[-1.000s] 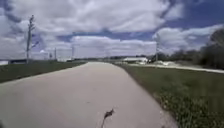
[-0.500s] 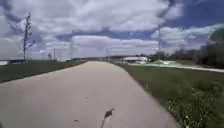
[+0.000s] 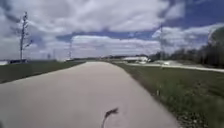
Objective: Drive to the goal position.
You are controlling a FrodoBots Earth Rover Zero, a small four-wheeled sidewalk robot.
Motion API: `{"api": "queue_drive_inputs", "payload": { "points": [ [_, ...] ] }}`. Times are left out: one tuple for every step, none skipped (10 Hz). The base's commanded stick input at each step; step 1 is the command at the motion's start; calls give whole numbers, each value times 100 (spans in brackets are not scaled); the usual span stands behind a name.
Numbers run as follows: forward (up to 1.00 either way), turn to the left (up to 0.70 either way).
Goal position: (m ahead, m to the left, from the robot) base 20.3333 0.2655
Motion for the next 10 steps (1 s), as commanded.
{"api": "queue_drive_inputs", "payload": {
  "points": [
    [100, 0],
    [100, 0],
    [100, 0],
    [100, 0],
    [100, 0],
    [100, 0],
    [100, 0],
    [100, 0],
    [100, 0],
    [100, 0]
  ]
}}
